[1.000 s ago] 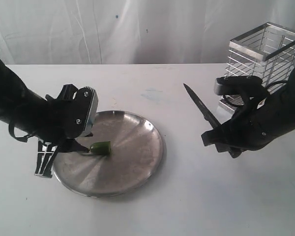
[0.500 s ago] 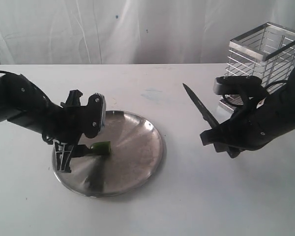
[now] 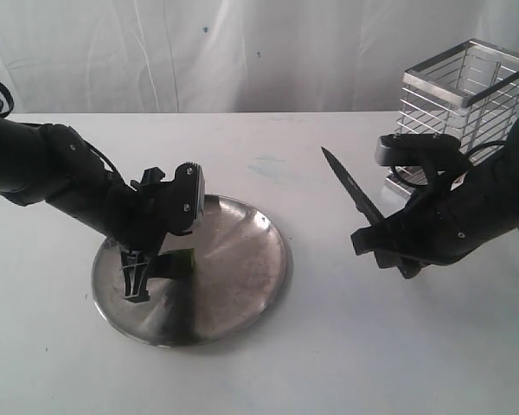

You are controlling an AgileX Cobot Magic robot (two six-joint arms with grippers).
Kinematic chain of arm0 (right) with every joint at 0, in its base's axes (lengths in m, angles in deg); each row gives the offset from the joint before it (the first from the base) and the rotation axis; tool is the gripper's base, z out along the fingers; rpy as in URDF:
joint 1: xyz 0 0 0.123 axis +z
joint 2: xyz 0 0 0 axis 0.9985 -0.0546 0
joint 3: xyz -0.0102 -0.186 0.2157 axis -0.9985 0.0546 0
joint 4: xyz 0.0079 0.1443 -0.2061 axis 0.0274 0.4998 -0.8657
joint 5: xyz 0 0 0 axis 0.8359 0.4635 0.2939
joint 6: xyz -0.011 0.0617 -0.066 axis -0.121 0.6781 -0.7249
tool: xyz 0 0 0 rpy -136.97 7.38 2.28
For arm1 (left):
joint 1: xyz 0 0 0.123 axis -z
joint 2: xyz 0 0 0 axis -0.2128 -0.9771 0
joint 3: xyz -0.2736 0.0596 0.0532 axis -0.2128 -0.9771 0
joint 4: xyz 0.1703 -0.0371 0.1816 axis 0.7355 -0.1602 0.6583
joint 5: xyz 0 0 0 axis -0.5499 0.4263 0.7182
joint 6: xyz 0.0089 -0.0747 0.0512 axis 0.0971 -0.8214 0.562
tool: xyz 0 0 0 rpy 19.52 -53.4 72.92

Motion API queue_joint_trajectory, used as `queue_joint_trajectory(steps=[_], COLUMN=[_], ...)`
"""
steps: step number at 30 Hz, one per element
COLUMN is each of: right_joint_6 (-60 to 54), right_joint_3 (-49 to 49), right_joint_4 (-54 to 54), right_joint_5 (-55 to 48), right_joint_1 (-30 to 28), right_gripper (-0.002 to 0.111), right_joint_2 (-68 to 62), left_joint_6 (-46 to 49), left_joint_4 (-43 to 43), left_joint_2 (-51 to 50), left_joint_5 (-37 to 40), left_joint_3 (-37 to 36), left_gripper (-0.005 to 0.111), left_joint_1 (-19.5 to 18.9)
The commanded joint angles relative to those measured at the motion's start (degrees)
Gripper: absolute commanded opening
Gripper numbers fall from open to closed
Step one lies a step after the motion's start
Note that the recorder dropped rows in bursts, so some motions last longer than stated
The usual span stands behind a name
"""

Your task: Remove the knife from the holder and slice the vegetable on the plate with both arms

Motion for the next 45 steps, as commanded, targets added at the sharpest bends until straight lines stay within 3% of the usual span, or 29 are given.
queue_joint_trajectory(steps=[1, 6, 10, 16, 18, 20, 22, 25, 29, 36, 42, 45], right_joint_6=[-0.8, -0.8, -0.8, -0.8, -0.8, -0.8, -0.8, -0.8, -0.8, -0.8, -0.8, -0.8], right_joint_3=[-0.2, -0.2, -0.2, -0.2, -0.2, -0.2, -0.2, -0.2, -0.2, -0.2, -0.2, -0.2], right_joint_4=[0.8, 2.0, 2.5, 2.9, 2.9, 3.1, 3.3, 3.8, 3.9, 3.9, 3.9, 3.9], right_joint_5=[0.0, 0.0, -0.4, -0.9, -0.9, -0.9, -0.9, -0.8, -0.8, -0.8, -0.7, -0.6], right_joint_1=[-0.6, -0.6, -0.6, -0.6, -0.6, -0.6, -0.6, -0.6, -0.6, -0.6, -0.6, -0.6], right_gripper=[0.000, 0.000, 0.000, 0.000, 0.000, 0.000, 0.000, 0.000, 0.000, 0.000, 0.000, 0.000], right_joint_2=[0.4, 0.4, 0.4, 0.4, 0.4, 0.4, 0.4, 0.4, 0.4, 0.4, 0.4, 0.4], left_joint_6=[-0.5, -0.6, -1.9, -2.0, -2.0, -4.2, -7.8, -13.0, -15.1, -16.1, -25.8, -29.5], left_joint_4=[-1.0, -1.0, -1.0, -1.0, -1.0, -3.4, -10.0, -16.2, -16.3, -10.9, -4.7, -0.8], left_joint_2=[-1.2, -1.4, -1.4, -1.5, -1.5, -1.5, -1.5, -1.5, -1.5, -3.7, -5.3, -5.4], left_joint_5=[1.8, 1.5, 1.6, 1.6, 1.6, 1.2, 0.1, -1.2, -1.2, 2.3, 3.0, 3.1], left_joint_3=[0.3, 0.3, 0.3, 0.3, 0.3, 0.6, 1.9, 3.8, 4.7, 4.8, 4.9, 4.9], left_gripper=[0.066, 0.064, 0.035, 0.033, 0.028, 0.010, 0.000, 0.000, 0.000, 0.000, 0.000, 0.008], left_joint_1=[-1.8, -2.1, -2.1, -2.1, -2.1, -2.1, -2.1, -2.1, -2.1, -2.1, -2.1, -2.1])
